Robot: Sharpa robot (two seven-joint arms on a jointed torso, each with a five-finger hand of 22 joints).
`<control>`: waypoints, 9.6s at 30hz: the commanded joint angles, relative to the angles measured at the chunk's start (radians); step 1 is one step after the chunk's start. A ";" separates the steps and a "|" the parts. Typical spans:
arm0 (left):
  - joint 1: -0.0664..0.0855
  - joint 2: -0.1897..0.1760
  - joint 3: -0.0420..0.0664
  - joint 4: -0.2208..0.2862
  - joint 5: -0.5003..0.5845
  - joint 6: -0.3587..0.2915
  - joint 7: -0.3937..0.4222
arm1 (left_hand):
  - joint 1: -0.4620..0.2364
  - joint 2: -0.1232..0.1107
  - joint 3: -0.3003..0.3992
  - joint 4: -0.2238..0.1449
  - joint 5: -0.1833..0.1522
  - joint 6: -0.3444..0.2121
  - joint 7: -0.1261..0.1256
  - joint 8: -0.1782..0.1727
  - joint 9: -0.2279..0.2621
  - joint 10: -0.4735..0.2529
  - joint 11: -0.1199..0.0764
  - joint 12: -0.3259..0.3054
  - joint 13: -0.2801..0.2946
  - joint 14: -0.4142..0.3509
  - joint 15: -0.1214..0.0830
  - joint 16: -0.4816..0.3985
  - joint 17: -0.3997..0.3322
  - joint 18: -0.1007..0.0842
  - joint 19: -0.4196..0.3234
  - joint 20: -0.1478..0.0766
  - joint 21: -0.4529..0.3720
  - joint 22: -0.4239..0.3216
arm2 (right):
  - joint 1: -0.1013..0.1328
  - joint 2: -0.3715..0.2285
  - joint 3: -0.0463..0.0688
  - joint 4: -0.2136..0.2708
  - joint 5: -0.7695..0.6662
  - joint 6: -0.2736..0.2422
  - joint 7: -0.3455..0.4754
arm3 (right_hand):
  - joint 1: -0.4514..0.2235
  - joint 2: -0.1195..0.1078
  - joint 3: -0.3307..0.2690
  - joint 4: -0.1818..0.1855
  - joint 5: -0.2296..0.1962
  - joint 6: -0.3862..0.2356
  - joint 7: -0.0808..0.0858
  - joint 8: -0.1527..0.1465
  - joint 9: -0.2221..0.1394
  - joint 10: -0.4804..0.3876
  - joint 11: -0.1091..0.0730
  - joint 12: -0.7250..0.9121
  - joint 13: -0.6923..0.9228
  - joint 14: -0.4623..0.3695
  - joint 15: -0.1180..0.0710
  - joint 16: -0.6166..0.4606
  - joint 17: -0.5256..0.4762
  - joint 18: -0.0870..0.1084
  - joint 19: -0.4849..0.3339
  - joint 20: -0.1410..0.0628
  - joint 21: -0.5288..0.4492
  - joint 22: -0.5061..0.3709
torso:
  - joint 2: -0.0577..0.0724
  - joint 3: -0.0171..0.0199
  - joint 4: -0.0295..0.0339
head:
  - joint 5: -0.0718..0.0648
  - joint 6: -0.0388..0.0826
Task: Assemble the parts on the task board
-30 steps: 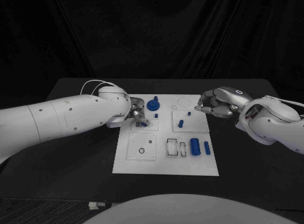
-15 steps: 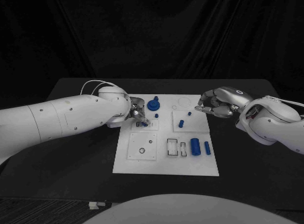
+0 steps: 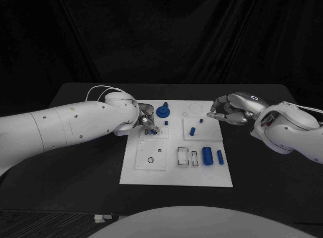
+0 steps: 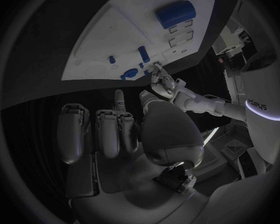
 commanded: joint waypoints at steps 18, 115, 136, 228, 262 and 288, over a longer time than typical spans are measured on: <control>-0.021 0.009 -0.002 -0.012 0.004 0.017 0.004 | -0.047 0.006 -0.040 0.046 -0.108 -0.002 0.001 -0.013 0.012 0.037 0.007 -0.015 0.209 0.104 0.008 0.003 0.263 0.009 -0.014 0.006 -0.026 0.100 | -0.002 0.000 0.001 -0.001 -0.001 -0.001 -0.021 | 0.014 0.001 0.005 0.000 0.007 0.008 0.002 -0.007 -0.002 0.103 0.007 0.003 0.263 0.082 0.006 -0.004 0.158 0.008 0.030 0.009 -0.007 0.209 | 0.000 0.0004 -0.0003 | 0.003 0.000; -0.023 0.002 -0.002 -0.026 0.004 -0.029 0.059 | 0.029 0.065 -0.317 0.207 -0.123 -0.164 -0.020 0.336 0.580 0.028 -0.008 -0.020 0.203 0.104 -0.003 0.003 0.263 0.012 -0.006 -0.004 -0.082 0.146 | -0.006 -0.001 0.001 -0.009 -0.001 0.005 -0.034 | 0.017 0.003 0.006 0.003 0.007 0.014 0.003 -0.010 -0.005 0.103 0.007 0.003 0.263 0.081 0.006 -0.007 0.153 0.009 0.028 0.009 -0.011 0.207 | 0.000 0.0001 -0.0004 | 0.006 0.000; -0.023 -0.061 -0.002 0.064 0.004 -0.253 0.110 | 0.107 0.044 -0.271 0.162 -0.032 -0.172 -0.017 0.263 0.531 0.024 -0.006 -0.022 0.201 0.104 -0.001 0.003 0.263 0.013 -0.006 -0.003 -0.090 0.155 | -0.007 -0.004 0.001 -0.010 -0.001 -0.001 -0.036 | 0.017 0.005 0.007 0.003 0.007 0.015 0.003 -0.011 -0.006 0.103 0.008 0.003 0.263 0.081 0.006 -0.007 0.153 0.010 0.027 0.009 -0.014 0.207 | 0.000 0.0002 -0.0002 | 0.010 0.000; -0.052 -0.052 -0.002 0.044 0.004 -0.132 0.022 | -0.001 0.051 -0.345 0.227 -0.253 -0.147 -0.002 0.216 0.488 0.010 0.007 -0.031 0.190 0.104 0.010 0.003 0.263 0.017 -0.014 0.007 -0.119 0.158 | -0.012 -0.002 0.000 -0.011 -0.001 -0.002 -0.043 | 0.022 0.007 0.007 0.002 0.009 0.020 0.004 -0.015 -0.010 0.103 0.008 0.003 0.263 0.080 0.007 -0.009 0.150 0.010 0.027 0.009 -0.018 0.206 | 0.000 0.0000 -0.0007 | 0.013 0.000; -0.053 -0.050 -0.002 0.041 0.004 -0.199 0.070 | -0.124 0.094 -0.491 0.226 -0.285 -0.126 -0.002 0.237 0.513 0.024 0.009 -0.020 0.201 0.104 0.012 0.003 0.263 0.015 -0.001 0.011 -0.113 0.163 | -0.017 -0.005 0.000 -0.011 -0.001 -0.008 -0.043 | 0.024 0.005 0.007 0.001 0.010 0.021 0.005 -0.017 -0.011 0.103 0.009 0.003 0.263 0.080 0.007 -0.011 0.148 0.011 0.026 0.009 -0.020 0.205 | 0.001 -0.0002 -0.0004 | 0.015 0.000; -0.053 -0.047 -0.002 0.035 0.004 -0.207 0.078 | -0.075 0.113 -0.495 0.223 -0.252 -0.097 -0.015 0.237 0.506 0.026 -0.002 -0.020 0.200 0.104 0.002 0.003 0.263 0.015 0.004 0.002 -0.112 0.163 | -0.017 -0.004 0.000 -0.013 -0.001 -0.007 -0.042 | 0.024 0.006 0.007 0.002 0.010 0.022 0.005 -0.018 -0.012 0.103 0.009 0.003 0.263 0.080 0.007 -0.011 0.147 0.011 0.026 0.009 -0.021 0.204 | 0.000 0.0002 -0.0002 | 0.016 0.000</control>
